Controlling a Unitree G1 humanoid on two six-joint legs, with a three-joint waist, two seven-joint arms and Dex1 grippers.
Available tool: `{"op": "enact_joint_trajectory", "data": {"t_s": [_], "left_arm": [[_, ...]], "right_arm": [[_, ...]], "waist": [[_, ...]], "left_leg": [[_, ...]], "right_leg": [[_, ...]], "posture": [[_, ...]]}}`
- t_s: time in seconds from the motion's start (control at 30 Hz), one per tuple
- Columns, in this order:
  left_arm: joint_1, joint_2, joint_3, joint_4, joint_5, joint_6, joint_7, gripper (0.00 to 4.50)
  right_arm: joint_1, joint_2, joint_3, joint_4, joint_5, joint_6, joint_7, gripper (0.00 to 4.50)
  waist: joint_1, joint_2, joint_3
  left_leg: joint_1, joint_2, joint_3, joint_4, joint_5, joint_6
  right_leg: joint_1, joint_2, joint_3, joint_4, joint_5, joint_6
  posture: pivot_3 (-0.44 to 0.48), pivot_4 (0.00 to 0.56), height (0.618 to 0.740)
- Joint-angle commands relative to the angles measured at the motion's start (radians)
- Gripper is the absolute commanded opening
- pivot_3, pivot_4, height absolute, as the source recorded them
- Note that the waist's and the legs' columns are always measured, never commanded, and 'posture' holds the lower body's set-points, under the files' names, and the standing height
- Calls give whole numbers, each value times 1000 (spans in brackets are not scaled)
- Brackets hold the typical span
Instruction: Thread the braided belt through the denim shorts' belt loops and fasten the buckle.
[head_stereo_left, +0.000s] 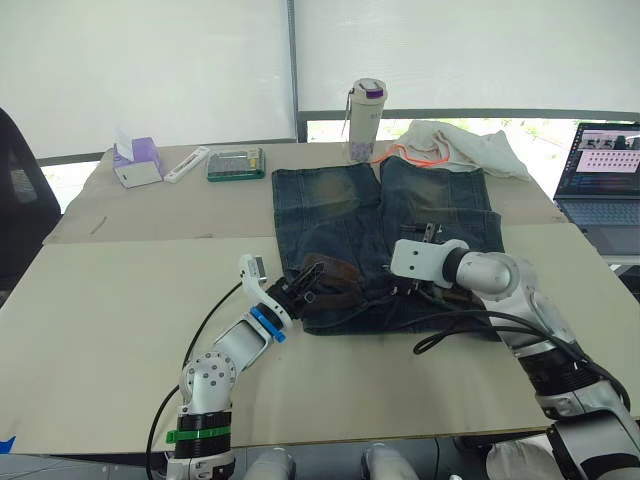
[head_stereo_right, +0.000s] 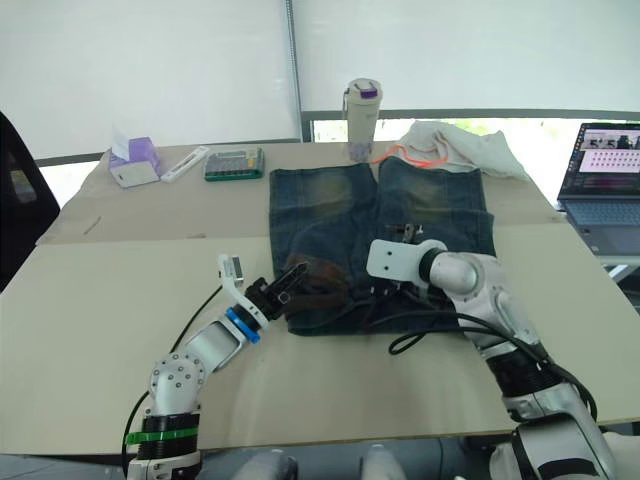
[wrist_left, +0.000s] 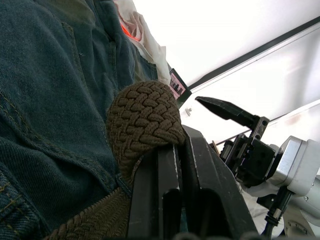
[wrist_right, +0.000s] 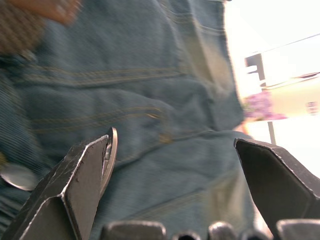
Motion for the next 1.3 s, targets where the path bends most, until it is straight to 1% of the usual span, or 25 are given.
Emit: {"op": "enact_joint_trajectory", "data": {"t_s": [0.03,0.1,0.2,0.27,0.37,0.47,0.57,0.67,0.93,1.03,1.13,1.23,1.27,1.3], "left_arm": [[-11,-4,-4,-19,0,-17,-12,0],[-11,-3,-3,-19,-1,-16,-13,0],[-10,-2,0,-18,-2,-17,-14,0],[-10,-2,0,-16,-1,-17,-15,0],[-12,-2,-1,-11,-1,-17,-18,0],[-14,-2,-2,-9,0,-18,-21,0],[-15,0,1,-8,0,-17,-21,0],[-15,2,2,-10,1,-17,-20,0],[-18,6,1,-10,3,-16,-20,0],[-20,8,1,-9,3,-15,-21,0],[-21,8,1,-9,3,-16,-21,0],[-20,11,2,-9,2,-15,-20,0],[-20,11,2,-10,2,-14,-19,0],[-20,11,2,-10,2,-13,-19,0]], "right_arm": [[21,6,-60,-114,102,94,52,4474],[44,0,-93,-171,162,175,89,4474],[69,-62,-122,-220,212,180,142,4474],[94,-134,-122,-232,234,132,201,4474],[119,-214,-111,-196,219,55,219,4474],[130,-257,-92,-155,208,19,232,4474],[116,-258,-70,-103,175,-17,209,4474],[108,-234,-57,-69,167,-19,194,4474],[91,-149,-35,-69,141,39,132,4474],[89,-132,-38,-69,138,61,110,3660],[94,-134,-33,-70,134,69,106,2564],[105,-129,-33,-82,137,95,98,1559],[107,-128,-33,-84,133,97,92,1049],[109,-127,-33,-83,129,98,84,800]], "waist": [[0,0,0],[2,0,0],[3,0,0],[5,0,0],[3,0,0],[0,0,0],[-1,0,0],[1,0,0],[1,0,0],[1,0,0],[3,0,0],[3,0,0],[3,0,0],[2,0,0]], "left_leg": [[0,0,0,0,0,0],[0,0,0,0,0,0],[0,0,0,0,0,0],[0,0,0,0,0,0],[0,0,0,0,0,1],[0,0,0,0,0,1],[0,0,0,0,0,1],[0,0,0,0,0,1],[0,0,0,0,0,0],[0,0,0,0,0,0],[0,0,0,1,0,0],[0,0,0,0,0,0],[0,0,0,0,0,0],[0,0,0,0,0,0]], "right_leg": [[0,0,0,0,0,0],[0,0,0,0,0,0],[0,0,0,0,0,0],[0,0,0,0,0,0],[1,0,0,-1,0,0],[1,0,0,0,0,0],[1,0,0,0,0,0],[1,0,0,0,0,0],[1,0,0,0,0,0],[1,0,0,0,0,0],[1,0,0,0,0,0],[1,0,0,0,0,0],[1,0,0,0,0,0],[1,0,0,0,0,0]], "posture": [[0,150,740],[0,150,740],[0,150,740],[0,150,740],[0,150,740],[0,150,740],[0,150,740],[0,150,740],[0,150,740],[0,150,740],[0,150,740],[0,150,740],[0,150,740],[0,150,740]]}}
